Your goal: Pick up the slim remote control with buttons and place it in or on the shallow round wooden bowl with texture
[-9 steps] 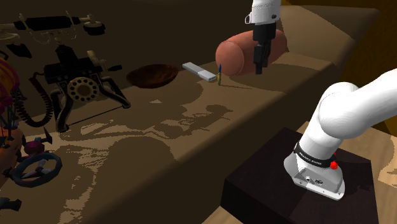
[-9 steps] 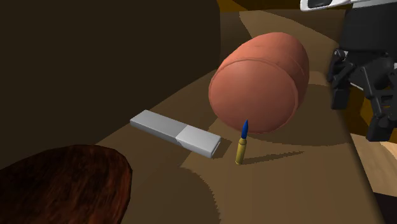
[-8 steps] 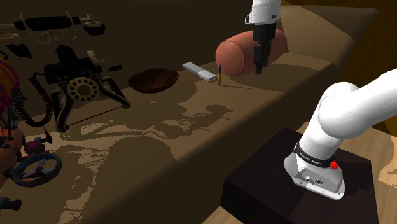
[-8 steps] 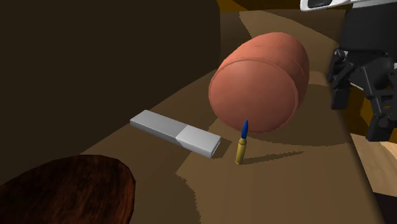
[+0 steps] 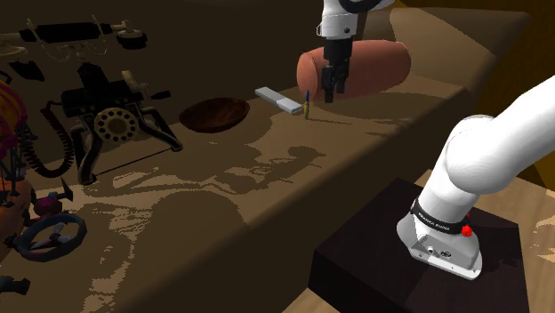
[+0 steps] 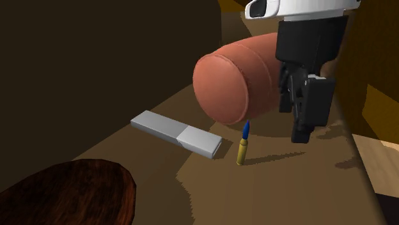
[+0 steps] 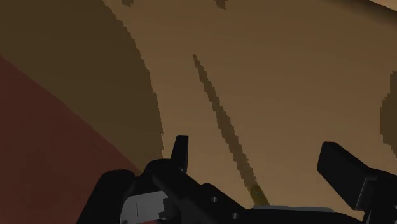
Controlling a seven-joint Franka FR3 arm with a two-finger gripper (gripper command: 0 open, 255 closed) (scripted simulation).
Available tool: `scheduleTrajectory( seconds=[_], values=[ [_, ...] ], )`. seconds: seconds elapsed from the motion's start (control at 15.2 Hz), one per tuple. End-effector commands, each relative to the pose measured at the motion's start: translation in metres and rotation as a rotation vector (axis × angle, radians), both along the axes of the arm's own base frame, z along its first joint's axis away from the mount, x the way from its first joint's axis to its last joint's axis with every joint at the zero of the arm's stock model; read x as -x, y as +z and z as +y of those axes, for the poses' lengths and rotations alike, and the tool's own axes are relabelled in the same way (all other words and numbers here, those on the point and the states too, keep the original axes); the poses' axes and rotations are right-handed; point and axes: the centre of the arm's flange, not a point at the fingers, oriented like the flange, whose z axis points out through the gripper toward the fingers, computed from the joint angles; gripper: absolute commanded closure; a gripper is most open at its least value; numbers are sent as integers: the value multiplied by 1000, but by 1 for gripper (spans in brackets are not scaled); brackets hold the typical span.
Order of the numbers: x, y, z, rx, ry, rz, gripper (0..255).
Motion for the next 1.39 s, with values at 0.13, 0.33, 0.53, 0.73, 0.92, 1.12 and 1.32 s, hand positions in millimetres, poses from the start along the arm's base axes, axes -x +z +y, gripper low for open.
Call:
scheduleTrajectory(
  seconds=[0.13, 0.33, 0.53, 0.73, 0.92, 1.12, 1.32],
  values=[
    [-46, -7, 2, 10, -20, -42, 0],
    [-81, -12, 3, 17, -33, -73, 0],
    [-115, -15, 4, 24, -46, -104, 0],
    [-150, -17, 4, 32, -59, -135, 0],
    [-185, -18, 4, 39, -72, -166, 0],
    [-199, -23, 3, 42, -77, -178, 0],
    [-200, -39, 3, 42, -77, -178, 0]
  ],
)
